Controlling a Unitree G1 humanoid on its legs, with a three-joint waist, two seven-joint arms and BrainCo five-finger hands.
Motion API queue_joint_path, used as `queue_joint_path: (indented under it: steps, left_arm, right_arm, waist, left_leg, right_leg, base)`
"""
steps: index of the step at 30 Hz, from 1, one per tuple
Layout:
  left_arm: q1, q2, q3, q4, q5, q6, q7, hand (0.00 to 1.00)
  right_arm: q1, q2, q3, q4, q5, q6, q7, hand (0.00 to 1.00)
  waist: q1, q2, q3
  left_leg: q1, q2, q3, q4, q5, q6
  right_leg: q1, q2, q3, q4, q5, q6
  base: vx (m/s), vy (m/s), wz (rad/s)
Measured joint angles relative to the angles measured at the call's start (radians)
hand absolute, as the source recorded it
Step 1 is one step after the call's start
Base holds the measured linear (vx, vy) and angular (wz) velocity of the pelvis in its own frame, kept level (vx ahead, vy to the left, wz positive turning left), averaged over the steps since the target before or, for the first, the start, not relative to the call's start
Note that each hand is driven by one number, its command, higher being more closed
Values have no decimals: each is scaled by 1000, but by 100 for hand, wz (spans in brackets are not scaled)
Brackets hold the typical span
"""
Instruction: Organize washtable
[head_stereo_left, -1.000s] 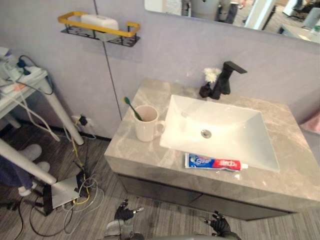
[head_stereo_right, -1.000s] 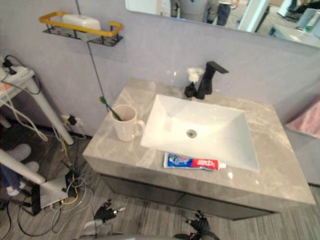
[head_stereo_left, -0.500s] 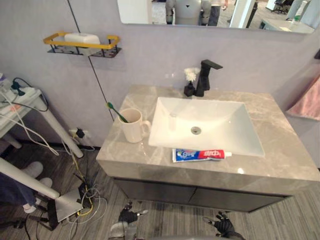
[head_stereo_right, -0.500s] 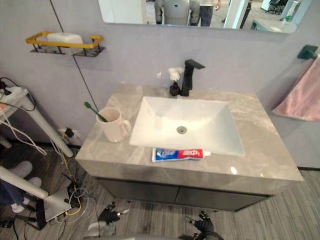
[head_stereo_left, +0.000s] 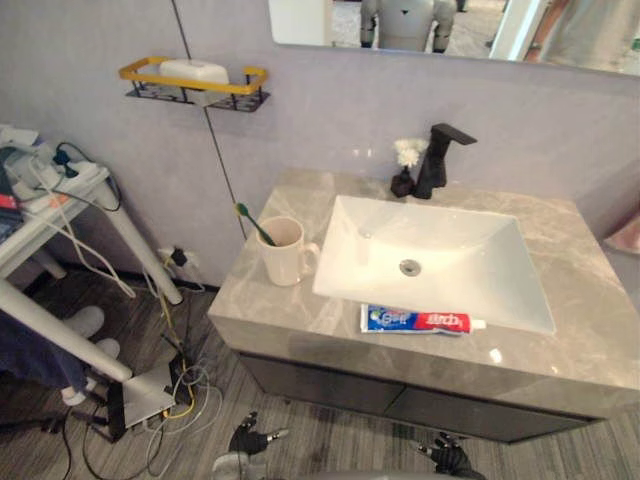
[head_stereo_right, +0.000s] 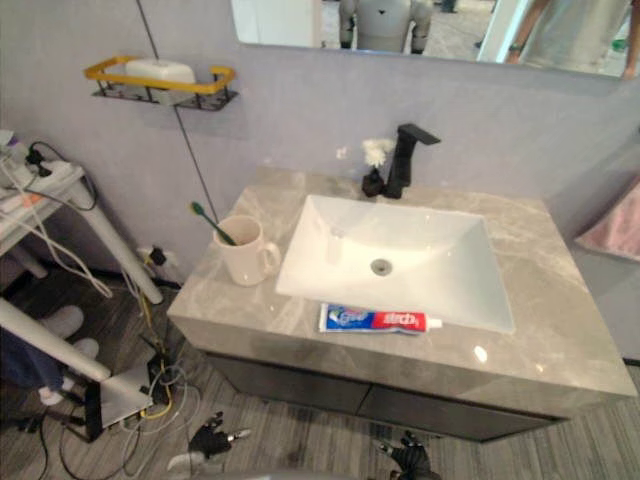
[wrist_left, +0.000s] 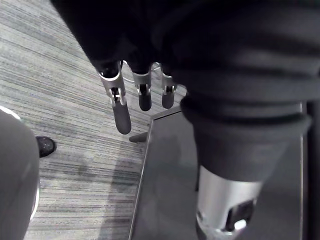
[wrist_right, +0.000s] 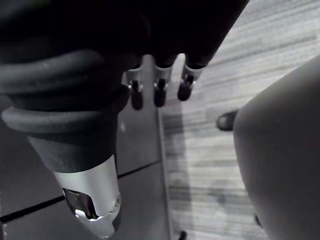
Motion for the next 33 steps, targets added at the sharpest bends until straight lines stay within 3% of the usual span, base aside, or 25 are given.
queue_joint_path:
  steps: [4, 7, 8, 16, 23, 28, 33]
  left_arm:
    - [-22, 18, -37, 31, -30, -1, 14, 0]
    - [-33, 26, -49, 53, -34, -2, 24, 0]
    - [-33, 34, -69, 54, -35, -3, 24, 0]
    - [-44, 48, -75, 54, -35, -3, 26, 0]
    - [-27, 54, -74, 50, -34, -2, 27, 0]
    - [-19, 52, -70, 38, -31, -2, 24, 0]
    - [11, 48, -60, 2, -30, -2, 22, 0]
  right_arm:
    - [-6, -20, 1, 28, 64, -13, -11, 0]
    - [-5, -39, 0, 35, 87, -18, -22, 0]
    - [-1, -46, -2, 35, 86, -18, -29, 0]
    - [56, -60, -63, -37, 86, -30, -48, 0]
    - [116, -84, -295, -314, 87, -31, -99, 0]
    - [169, -102, -383, -659, 71, -29, -158, 0]
    - [158, -141, -486, -931, -82, -17, -219, 0]
  waist:
    - [-2, 10, 8]
    - [-10, 5, 17]
    - [-26, -4, 23]
    - [-34, -12, 41]
    - [-85, -12, 41]
    - [-90, -14, 38]
    - [-113, -20, 28]
  left_leg:
    - [-8, -1, -8, 11, 0, -1]
    - [-8, -1, -7, 11, 0, -1]
    - [-6, 0, -5, 11, 0, -1]
    - [-3, 1, 59, 13, -16, -19]
    - [-4, 14, 111, 42, -46, -28]
    - [-4, 24, 142, 44, -52, -20]
    - [-4, 27, 146, 44, -56, -20]
  right_leg:
    - [16, 1, -4, -42, 26, -2]
    - [15, 1, 2, -45, 28, -1]
    - [15, 1, 5, -45, 30, 1]
    - [-15, 4, 76, -67, 69, 2]
    - [-45, 22, 131, -65, 82, -3]
    - [-70, 36, 174, -64, 86, -5]
    - [-82, 41, 194, -62, 87, -5]
  base:
    - [4, -39, 2]
    - [-33, -37, -7]
    - [-46, -32, -6]
    - [-80, -16, -28]
    - [-22, -24, -30]
    - [9, -41, -29]
    - [-2, -44, -13]
